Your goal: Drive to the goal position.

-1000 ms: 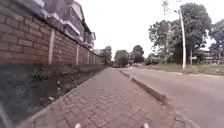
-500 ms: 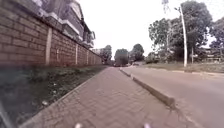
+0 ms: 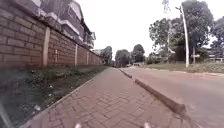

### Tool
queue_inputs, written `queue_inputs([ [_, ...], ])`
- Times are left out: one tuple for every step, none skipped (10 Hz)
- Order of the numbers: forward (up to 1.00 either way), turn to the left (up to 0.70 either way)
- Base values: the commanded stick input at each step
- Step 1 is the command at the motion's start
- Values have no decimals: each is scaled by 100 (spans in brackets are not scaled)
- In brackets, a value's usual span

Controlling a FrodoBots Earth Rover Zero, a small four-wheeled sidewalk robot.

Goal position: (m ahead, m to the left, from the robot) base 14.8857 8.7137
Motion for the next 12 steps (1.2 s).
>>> queue_inputs([
  [50, 0],
  [50, 0],
  [50, 0],
  [50, 0],
  [50, 0],
  [50, 0],
  [50, 0],
  [50, 0],
  [50, 0],
  [50, 0],
  [50, 0],
  [50, 0],
])
